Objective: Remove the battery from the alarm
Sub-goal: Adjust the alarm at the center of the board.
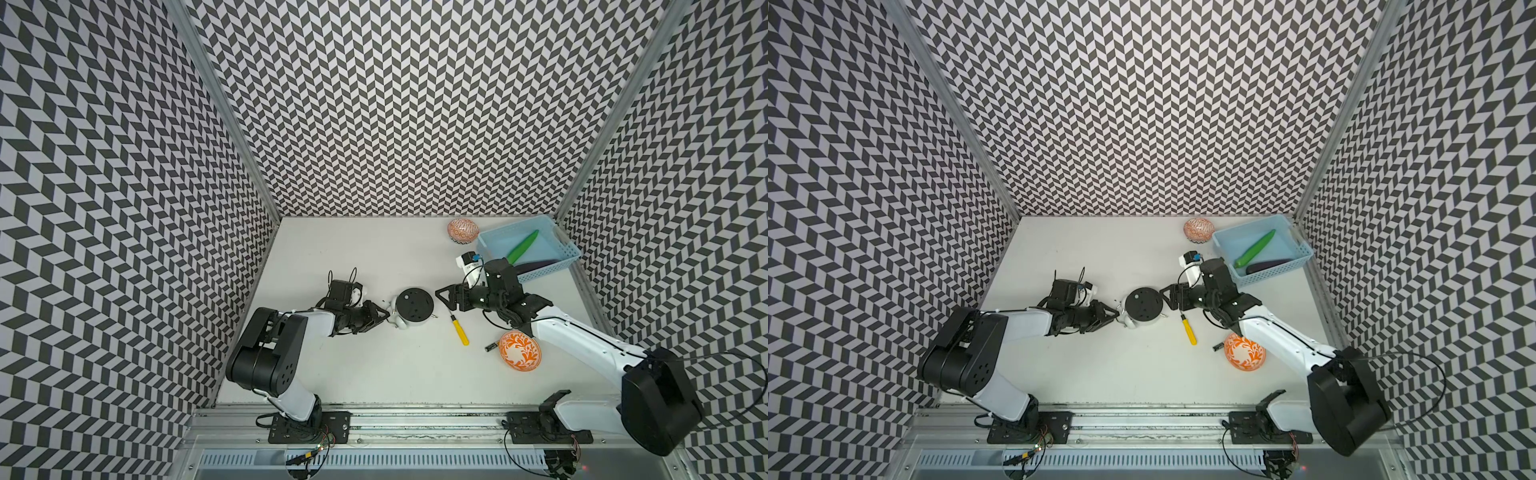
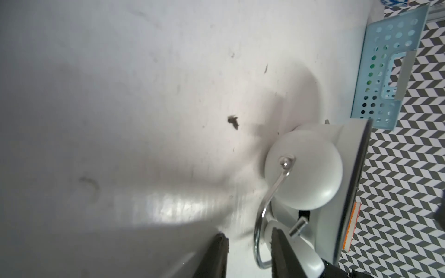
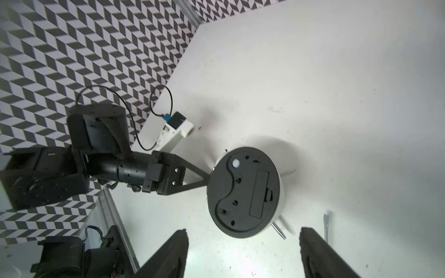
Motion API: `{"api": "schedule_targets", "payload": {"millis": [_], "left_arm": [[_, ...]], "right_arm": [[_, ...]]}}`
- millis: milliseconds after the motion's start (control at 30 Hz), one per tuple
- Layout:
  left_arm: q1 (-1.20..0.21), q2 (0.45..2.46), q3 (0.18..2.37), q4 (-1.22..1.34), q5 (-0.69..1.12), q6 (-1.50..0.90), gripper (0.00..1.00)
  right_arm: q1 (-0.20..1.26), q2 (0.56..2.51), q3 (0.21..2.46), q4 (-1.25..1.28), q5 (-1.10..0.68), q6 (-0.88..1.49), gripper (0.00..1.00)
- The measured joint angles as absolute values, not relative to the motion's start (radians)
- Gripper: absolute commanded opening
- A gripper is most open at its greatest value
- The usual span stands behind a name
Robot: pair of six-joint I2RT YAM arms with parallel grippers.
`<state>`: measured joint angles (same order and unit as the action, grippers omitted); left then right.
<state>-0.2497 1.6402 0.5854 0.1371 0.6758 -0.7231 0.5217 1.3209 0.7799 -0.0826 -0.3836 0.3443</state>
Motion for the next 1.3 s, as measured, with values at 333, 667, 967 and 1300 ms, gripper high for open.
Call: {"api": "schedule_targets", "payload": {"millis": [333,667,967,1300], "left_arm": [[-0.256,1.667,0.593,0.204,0.707,-0.805,0.0],[-0.272,1.368,0.63,-0.002,0.643,-0.891,0.0],[-0.352,1.308,0.635,-0.032,0.595,-1.017,0.0],[-0.4,1.262,0.635,-0.032,0.558,-1.118,0.0]], "right_arm": [[0.642,1.33,0.734,-0.046,-0.278,0.231,0.77],[0.944,1.305,0.5,0.331,0.002,-0.142,0.89],[1.071,1.567,0.494,0.738,0.254,-0.328,0.95],[1.084,1.741,0.514,0.952,0.43,-0.397,0.88]]}}
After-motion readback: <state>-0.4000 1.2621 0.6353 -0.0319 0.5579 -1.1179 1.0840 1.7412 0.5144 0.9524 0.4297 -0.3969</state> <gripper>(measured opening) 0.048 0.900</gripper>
